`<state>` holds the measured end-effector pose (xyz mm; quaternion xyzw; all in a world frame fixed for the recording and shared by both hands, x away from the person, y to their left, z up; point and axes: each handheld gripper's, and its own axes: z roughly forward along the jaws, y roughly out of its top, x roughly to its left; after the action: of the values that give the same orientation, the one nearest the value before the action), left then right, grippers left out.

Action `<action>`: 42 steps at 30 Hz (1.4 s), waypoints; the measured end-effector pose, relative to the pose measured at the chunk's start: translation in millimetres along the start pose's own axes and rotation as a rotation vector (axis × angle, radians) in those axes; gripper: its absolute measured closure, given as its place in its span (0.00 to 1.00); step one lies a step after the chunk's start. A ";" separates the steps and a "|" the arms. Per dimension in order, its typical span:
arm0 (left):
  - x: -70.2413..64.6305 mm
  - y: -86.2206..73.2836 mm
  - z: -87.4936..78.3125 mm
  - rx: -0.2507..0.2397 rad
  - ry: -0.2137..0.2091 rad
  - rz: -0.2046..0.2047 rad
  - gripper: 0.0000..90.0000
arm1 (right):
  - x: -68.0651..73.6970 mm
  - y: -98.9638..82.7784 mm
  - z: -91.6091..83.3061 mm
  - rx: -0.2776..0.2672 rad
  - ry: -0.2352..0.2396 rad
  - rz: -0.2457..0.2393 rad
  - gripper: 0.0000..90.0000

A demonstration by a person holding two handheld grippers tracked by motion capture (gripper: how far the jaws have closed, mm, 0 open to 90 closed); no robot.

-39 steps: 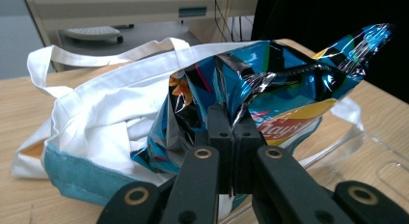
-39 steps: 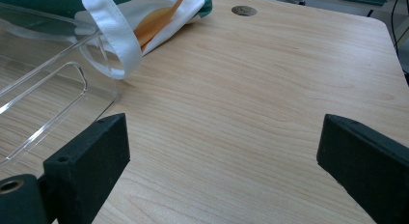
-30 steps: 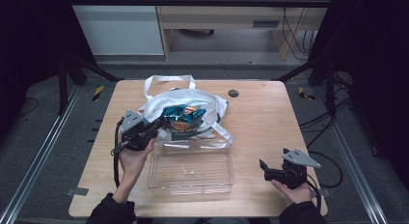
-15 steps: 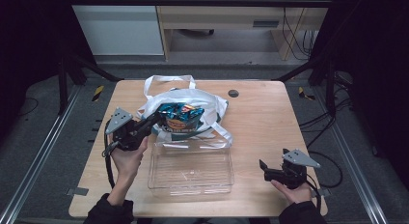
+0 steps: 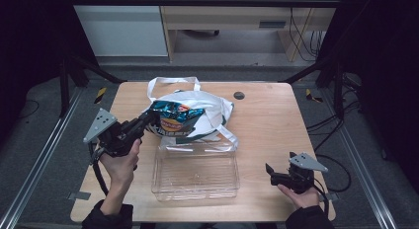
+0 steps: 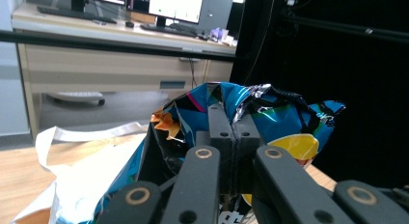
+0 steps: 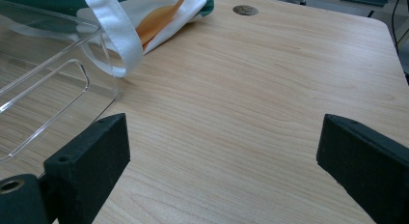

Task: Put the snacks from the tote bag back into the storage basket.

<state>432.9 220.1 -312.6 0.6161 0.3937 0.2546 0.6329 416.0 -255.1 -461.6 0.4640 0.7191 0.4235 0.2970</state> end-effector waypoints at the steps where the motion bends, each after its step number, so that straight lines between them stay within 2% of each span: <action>1: -0.2 1.1 -1.3 -0.004 -0.003 -0.001 1.00 | 0.0 0.0 0.0 0.000 0.000 0.000 0.05; 6: -3.1 6.8 -8.6 -0.032 -0.016 -0.005 1.00 | -0.5 0.0 0.1 0.000 0.001 0.001 0.05; 16: -19.2 10.6 -14.2 -0.049 -0.046 0.040 1.00 | -0.5 0.2 -0.5 -0.004 -0.001 0.000 0.05; 31: -38.7 10.3 -17.1 -0.036 -0.097 0.079 1.00 | 0.2 0.5 -1.7 -0.007 0.004 0.001 0.06; 42: -54.7 3.7 -20.1 -0.008 -0.133 0.099 1.00 | 0.5 0.4 -2.3 -0.008 0.004 0.000 0.05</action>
<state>386.6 188.0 -297.5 0.6479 0.3188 0.2457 0.6467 414.1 -255.3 -460.1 0.4620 0.7180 0.4272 0.2975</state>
